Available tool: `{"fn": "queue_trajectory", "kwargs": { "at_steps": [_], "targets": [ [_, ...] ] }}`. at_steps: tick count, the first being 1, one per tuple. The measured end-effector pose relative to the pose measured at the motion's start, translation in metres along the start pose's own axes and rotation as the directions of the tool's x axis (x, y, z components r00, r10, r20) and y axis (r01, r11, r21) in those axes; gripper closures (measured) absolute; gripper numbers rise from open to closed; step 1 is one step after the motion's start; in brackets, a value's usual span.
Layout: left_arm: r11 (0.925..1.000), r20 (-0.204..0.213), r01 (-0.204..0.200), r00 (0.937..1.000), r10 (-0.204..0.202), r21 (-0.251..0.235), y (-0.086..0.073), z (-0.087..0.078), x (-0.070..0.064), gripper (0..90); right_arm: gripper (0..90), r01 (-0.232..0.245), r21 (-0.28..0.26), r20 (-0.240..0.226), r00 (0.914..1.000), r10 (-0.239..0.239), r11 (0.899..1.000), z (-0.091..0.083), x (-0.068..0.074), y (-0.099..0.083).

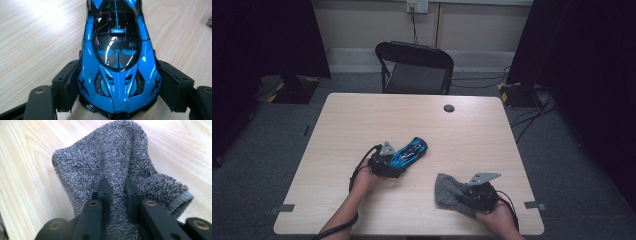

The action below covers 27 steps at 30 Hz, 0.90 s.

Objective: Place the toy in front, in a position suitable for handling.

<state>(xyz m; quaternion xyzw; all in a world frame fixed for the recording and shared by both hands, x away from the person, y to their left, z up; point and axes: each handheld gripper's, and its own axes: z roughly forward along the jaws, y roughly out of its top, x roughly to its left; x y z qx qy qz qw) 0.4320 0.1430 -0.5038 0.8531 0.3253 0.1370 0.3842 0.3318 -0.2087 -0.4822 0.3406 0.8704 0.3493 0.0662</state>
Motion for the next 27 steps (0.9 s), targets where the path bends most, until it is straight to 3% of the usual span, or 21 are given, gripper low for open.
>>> {"fn": "queue_trajectory", "kwargs": {
  "at_steps": [3, 10, 16, 17, 20, 21, 27],
  "targets": [
    [1.0, 0.0, 0.0, 1.0, 0.0, 0.0, 0.0, 0.0, 0.0, 25.7, 79.9, 0.007, 0.0, 0.004, 1.0, -0.007, 1.0, 0.0, -0.001, 0.003],
    [1.0, 0.0, 0.0, 1.0, 0.0, 0.0, 0.0, 0.0, 0.0, 25.7, 80.6, -0.052, -0.037, -0.004, 0.9986, 0.052, 0.998, -0.002, -0.011, 0.014],
    [1.0, 0.0, -0.001, 1.0, 0.001, 0.001, 0.0, 0.0, 0.0, 25.8, 80.5, -0.035, -0.054, 0.006, 0.9994, 0.035, 0.998, 0.002, -0.012, 0.041],
    [1.0, 0.0, -0.001, 1.0, 0.001, 0.001, 0.0, 0.0, 0.0, 25.7, 80.5, -0.066, -0.072, -0.017, 0.9977, 0.065, 0.995, 0.005, -0.014, 0.053],
    [1.0, 0.0, 0.0, 1.0, 0.0, 0.001, 0.0, 0.0, 0.0, 25.8, 80.4, -0.077, -0.091, -0.02, 0.9969, 0.076, 0.993, 0.006, -0.017, 0.064],
    [1.0, -0.001, -0.001, 1.0, 0.001, 0.001, 0.0, 0.0, 0.0, 25.7, 80.3, -0.096, -0.11, -0.027, 0.9953, 0.093, 0.989, 0.008, -0.021, 0.075],
    [1.0, -0.001, 0.002, 1.0, -0.002, 0.0, 0.0, 0.0, -0.001, 25.8, 80.1, -0.104, -0.122, -0.012, 0.9946, 0.103, 0.987, 0.016, -0.025, 0.098]
  ]
}}
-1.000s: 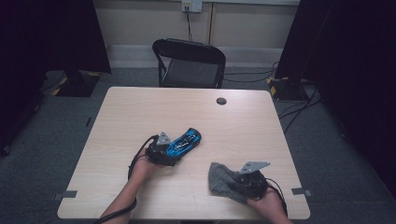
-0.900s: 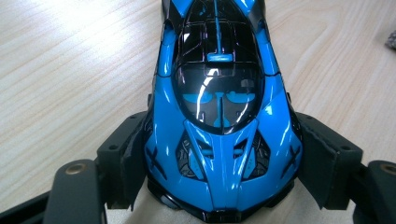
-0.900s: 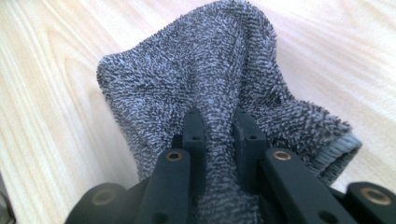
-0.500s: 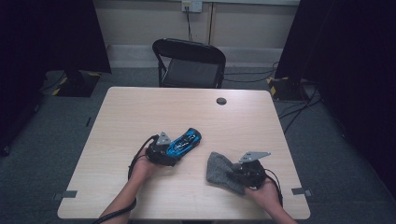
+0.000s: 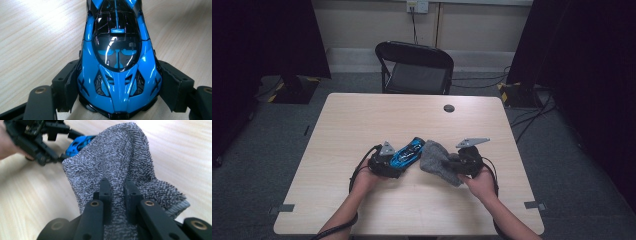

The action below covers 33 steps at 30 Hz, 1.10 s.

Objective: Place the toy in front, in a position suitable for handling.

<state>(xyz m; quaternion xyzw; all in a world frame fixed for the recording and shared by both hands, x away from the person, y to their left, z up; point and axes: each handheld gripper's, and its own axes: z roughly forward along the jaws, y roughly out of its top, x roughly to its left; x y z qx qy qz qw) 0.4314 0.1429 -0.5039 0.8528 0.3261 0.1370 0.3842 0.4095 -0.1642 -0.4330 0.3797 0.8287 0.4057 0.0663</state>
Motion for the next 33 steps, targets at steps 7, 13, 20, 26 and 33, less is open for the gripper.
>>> {"fn": "queue_trajectory", "kwargs": {
  "at_steps": [7, 13, 20, 26, 33],
  "targets": [
    [1.0, 0.0, 0.0, 1.0, 0.0, 0.0, 0.0, 0.0, 0.0, 25.7, 80.1, 0.013, 0.023, 0.015, 0.9998, -0.013, 1.0, 0.022, 0.004, 0.024],
    [1.0, 0.0, 0.0, 1.0, 0.0, 0.0, 0.0, 0.0, 0.0, 25.8, 80.1, 0.054, 0.047, 0.024, 0.9982, -0.055, 0.997, 0.043, 0.015, 0.042],
    [1.0, 0.0, 0.0, 1.0, 0.0, 0.0, 0.0, 0.0, 0.0, 25.7, 80.1, 0.099, 0.084, 0.026, 0.9945, -0.102, 0.992, 0.071, 0.032, 0.054],
    [1.0, 0.0, 0.001, 1.0, -0.001, 0.0, 0.0, 0.0, 0.0, 25.7, 80.0, 0.154, 0.125, 0.032, 0.9867, -0.159, 0.98, 0.091, 0.047, 0.055],
    [1.0, -0.005, -0.004, 1.0, 0.004, 0.001, 0.0, 0.0, 0.0, 25.8, 80.1, 0.197, 0.161, 0.018, 0.979, -0.203, 0.967, 0.104, 0.059, 0.056]
  ]
}}
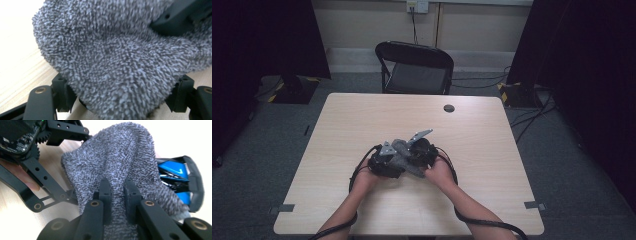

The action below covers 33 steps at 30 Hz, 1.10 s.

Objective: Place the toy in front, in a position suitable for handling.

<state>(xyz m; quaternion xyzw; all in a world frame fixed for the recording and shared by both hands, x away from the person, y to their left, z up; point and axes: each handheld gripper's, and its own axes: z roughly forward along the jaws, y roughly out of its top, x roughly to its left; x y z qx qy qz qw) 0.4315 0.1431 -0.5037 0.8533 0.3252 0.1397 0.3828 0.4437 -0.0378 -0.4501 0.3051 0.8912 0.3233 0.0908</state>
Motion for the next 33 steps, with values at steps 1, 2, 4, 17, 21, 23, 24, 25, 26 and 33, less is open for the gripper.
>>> {"fn": "queue_trajectory", "kwargs": {
  "at_steps": [1, 2, 4, 17, 21, 23, 24, 25, 26, 33],
  "targets": [
    [1.0, 0.0, 0.0, 1.0, 0.0, 0.0, 0.0, 0.0, 0.0, 25.8, 80.1, 0.0, 0.0, 0.0, 1.0, 0.0, 1.0, 0.0, 0.0, 0.0],
    [1.0, 0.0, 0.0, 1.0, 0.0, 0.0, 0.0, 0.0, 0.0, 25.8, 80.1, -0.009, 0.001, -0.002, 1.0, 0.009, 1.0, 0.002, -0.001, -0.001],
    [1.0, 0.0, 0.0, 1.0, 0.0, 0.0, 0.0, 0.0, 0.0, 25.8, 80.1, -0.019, -0.004, -0.009, 0.9998, 0.019, 1.0, 0.004, -0.002, -0.001],
    [1.0, 0.0, 0.0, 1.0, 0.0, 0.0, 0.0, 0.0, 0.0, 25.7, 80.1, -0.029, 0.005, 0.022, 0.9993, 0.029, 1.0, 0.002, -0.009, 0.001],
    [1.0, 0.0, 0.0, 1.0, 0.0, 0.0, 0.0, 0.0, 0.0, 25.8, 80.1, -0.024, 0.009, 0.035, 0.9991, 0.023, 1.0, 0.002, -0.008, 0.003],
    [1.0, -0.001, 0.0, 1.0, 0.0, 0.0, 0.0, 0.0, 0.0, 25.8, 80.1, -0.025, 0.013, 0.044, 0.9987, 0.025, 1.0, 0.002, -0.009, 0.003],
    [1.0, 0.004, 0.005, 1.0, -0.005, -0.001, 0.0, 0.0, 0.0, 25.8, 80.1, -0.027, 0.012, 0.053, 0.9983, 0.026, 1.0, 0.002, -0.011, 0.004],
    [1.0, 0.004, 0.004, 1.0, -0.004, -0.001, 0.0, 0.0, 0.0, 25.7, 80.1, -0.03, 0.011, 0.054, 0.9981, 0.029, 0.999, 0.001, -0.012, 0.003],
    [1.0, 0.005, 0.004, 1.0, -0.004, -0.001, 0.0, 0.0, 0.0, 25.8, 80.1, -0.034, 0.009, 0.06, 0.9977, 0.033, 0.999, 0.001, -0.014, 0.003],
    [1.0, 0.004, 0.004, 1.0, -0.004, 0.0, 0.0, 0.0, 0.0, 25.8, 80.2, -0.075, 0.003, 0.09, 0.9932, 0.075, 0.997, 0.0, -0.028, 0.002]
  ]
}}
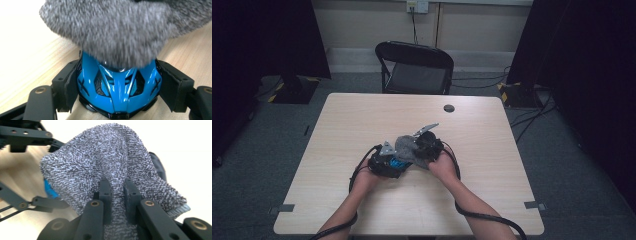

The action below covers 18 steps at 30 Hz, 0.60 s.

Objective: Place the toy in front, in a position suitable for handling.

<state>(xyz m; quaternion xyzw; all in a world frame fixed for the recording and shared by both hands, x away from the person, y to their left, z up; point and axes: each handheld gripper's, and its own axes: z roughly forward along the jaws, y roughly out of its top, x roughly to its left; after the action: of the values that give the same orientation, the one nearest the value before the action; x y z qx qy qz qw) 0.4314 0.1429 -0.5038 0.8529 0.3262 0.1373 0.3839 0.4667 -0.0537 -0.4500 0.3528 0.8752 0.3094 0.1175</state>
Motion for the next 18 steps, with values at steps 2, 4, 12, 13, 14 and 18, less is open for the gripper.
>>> {"fn": "queue_trajectory", "kwargs": {
  "at_steps": [2, 4, 12, 13, 14, 18],
  "targets": [
    [1.0, 0.0, 0.0, 1.0, 0.0, 0.0, 0.0, 0.0, 0.0, 25.8, 80.3, -0.003, 0.001, 0.02, 0.9998, 0.003, 1.0, 0.0, -0.003, 0.001],
    [1.0, 0.0, 0.0, 1.0, 0.0, 0.0, 0.0, 0.0, 0.0, 25.8, 80.3, -0.019, 0.0, 0.02, 0.9996, 0.019, 1.0, 0.001, -0.008, 0.001],
    [1.0, 0.001, 0.001, 1.0, -0.001, 0.0, 0.0, 0.0, 0.0, 25.8, 80.3, -0.058, -0.009, 0.011, 0.9982, 0.058, 0.998, 0.003, -0.02, 0.002],
    [1.0, 0.001, 0.001, 1.0, -0.001, 0.0, 0.0, 0.0, 0.0, 25.8, 80.3, -0.061, -0.008, 0.01, 0.9981, 0.062, 0.998, 0.002, -0.02, 0.002],
    [1.0, 0.001, 0.001, 1.0, -0.001, 0.0, 0.0, 0.0, 0.0, 25.8, 80.3, -0.067, -0.008, 0.008, 0.9977, 0.067, 0.998, 0.002, -0.021, 0.003],
    [1.0, 0.001, 0.0, 1.0, 0.0, 0.0, 0.0, 0.0, 0.0, 25.8, 80.4, -0.081, -0.013, 0.012, 0.9966, 0.082, 0.997, 0.002, -0.026, 0.003]
  ]
}}
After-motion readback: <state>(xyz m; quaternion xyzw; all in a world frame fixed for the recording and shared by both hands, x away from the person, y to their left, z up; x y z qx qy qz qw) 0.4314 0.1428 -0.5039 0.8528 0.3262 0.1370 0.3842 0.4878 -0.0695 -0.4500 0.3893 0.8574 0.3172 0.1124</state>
